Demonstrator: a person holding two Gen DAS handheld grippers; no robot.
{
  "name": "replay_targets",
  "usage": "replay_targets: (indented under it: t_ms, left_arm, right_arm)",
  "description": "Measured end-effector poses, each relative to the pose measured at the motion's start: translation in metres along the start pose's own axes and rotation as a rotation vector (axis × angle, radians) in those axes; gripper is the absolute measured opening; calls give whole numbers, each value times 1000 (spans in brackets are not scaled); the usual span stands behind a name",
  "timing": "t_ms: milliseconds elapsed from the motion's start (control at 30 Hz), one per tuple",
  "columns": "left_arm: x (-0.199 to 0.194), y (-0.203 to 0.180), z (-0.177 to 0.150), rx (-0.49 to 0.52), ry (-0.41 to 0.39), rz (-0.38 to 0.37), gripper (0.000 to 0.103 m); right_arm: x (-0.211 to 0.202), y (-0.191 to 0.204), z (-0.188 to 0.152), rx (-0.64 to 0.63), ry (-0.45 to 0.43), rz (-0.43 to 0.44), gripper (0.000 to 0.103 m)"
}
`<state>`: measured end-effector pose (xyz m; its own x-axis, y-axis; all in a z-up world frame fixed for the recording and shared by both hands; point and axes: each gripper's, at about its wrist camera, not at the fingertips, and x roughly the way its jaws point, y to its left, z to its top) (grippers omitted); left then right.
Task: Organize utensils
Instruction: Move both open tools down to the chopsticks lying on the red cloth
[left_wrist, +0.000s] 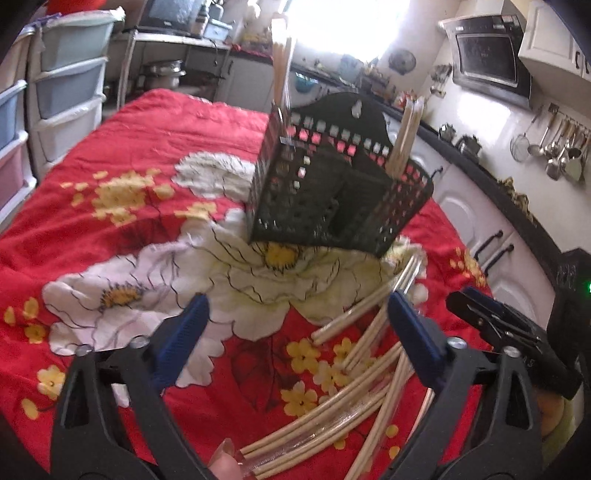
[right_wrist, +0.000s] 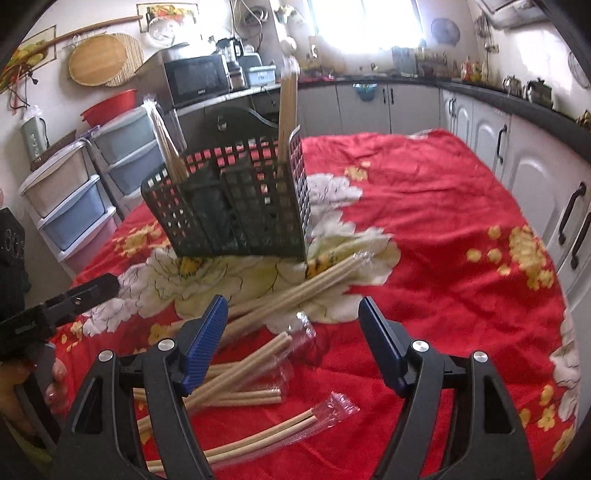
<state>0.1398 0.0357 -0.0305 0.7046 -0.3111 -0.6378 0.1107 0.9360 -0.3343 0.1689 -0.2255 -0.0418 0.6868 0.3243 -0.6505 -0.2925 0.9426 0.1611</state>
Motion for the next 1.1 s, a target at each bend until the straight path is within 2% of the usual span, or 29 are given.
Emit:
replay_targets:
  t_ms: [100, 167, 333, 667, 833, 1100]
  left_arm:
    - [12, 0, -4, 15, 55, 15, 70]
    - [18, 1, -7, 13, 83, 8, 58]
    - [26, 0, -12, 18, 126, -28, 49]
    - [44, -7, -18, 74, 192, -45, 26]
    - [48, -10, -19, 87, 206, -71, 22]
    - [56, -15, -18, 99, 218, -104, 21]
  right_arm:
    - [8, -1, -3, 12, 38, 18, 65]
    - [13, -2, -5, 22, 61, 25, 62]
    - [26, -6, -9, 66, 121, 48, 53]
    - [39, -11, -9, 116, 167, 91, 47]
    - [47, -17, -9, 168, 195, 114, 44]
    - [52, -22, -6, 209, 210, 136, 39]
